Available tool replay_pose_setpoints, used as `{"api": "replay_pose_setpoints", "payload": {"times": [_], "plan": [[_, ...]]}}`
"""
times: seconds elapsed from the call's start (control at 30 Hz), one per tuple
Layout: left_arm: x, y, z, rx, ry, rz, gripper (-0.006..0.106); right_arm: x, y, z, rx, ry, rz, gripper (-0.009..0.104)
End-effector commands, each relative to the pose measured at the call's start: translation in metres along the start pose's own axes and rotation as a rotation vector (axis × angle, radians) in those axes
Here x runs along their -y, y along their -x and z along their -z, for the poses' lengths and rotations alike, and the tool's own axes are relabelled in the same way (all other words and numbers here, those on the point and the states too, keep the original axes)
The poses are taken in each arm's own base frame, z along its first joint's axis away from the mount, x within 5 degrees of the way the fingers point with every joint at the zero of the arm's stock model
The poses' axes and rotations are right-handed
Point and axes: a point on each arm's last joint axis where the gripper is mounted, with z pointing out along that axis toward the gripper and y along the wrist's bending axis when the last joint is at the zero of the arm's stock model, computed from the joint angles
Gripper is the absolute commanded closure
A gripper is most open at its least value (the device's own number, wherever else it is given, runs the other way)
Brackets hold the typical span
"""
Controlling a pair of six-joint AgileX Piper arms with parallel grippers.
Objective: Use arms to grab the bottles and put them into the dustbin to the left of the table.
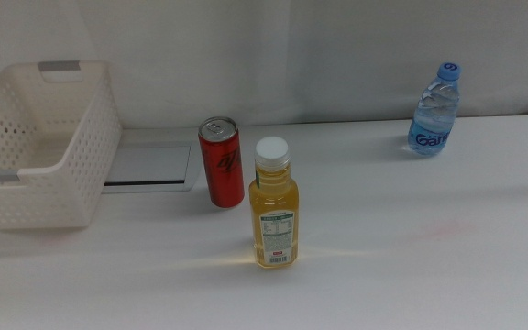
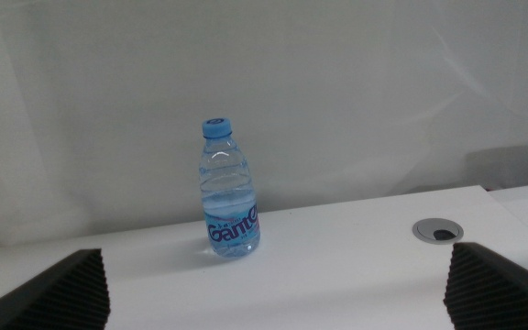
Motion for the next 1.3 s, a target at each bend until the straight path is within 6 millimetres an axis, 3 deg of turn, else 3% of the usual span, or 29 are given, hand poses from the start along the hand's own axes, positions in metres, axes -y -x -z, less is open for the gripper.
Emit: {"api": "replay_pose_setpoints", "payload": {"times": [0.0, 0.27, 0.5, 0.57, 1.03, 1.13, 1.27], "plan": [[0.006, 0.018, 0.003, -0.004, -0.009, 0.009, 0.009, 0.001, 0.000, 0.000, 0.013, -0.005, 0.009, -0.008], [0.025, 0.084, -0.007, -0.125, 0.008, -0.127, 0.009, 0.001, 0.000, 0.000, 0.013, -0.005, 0.007, -0.008], [0.047, 0.137, -0.050, -0.202, -0.057, -0.269, 0.009, 0.001, 0.000, 0.000, 0.013, -0.005, 0.005, -0.008], [0.056, 0.143, -0.058, -0.212, -0.113, -0.299, 0.009, 0.001, 0.000, 0.000, 0.013, -0.005, 0.005, -0.008], [0.102, 0.129, -0.071, -0.250, -0.458, -0.415, 0.009, 0.001, 0.000, 0.000, 0.013, -0.005, 0.005, -0.008], [0.105, 0.114, -0.079, -0.235, -0.479, -0.397, 0.009, 0.001, 0.000, 0.000, 0.013, -0.005, 0.005, -0.008], [0.104, 0.076, -0.087, -0.225, -0.491, -0.354, 0.009, 0.001, 0.000, 0.000, 0.013, -0.005, 0.005, -0.008]]}}
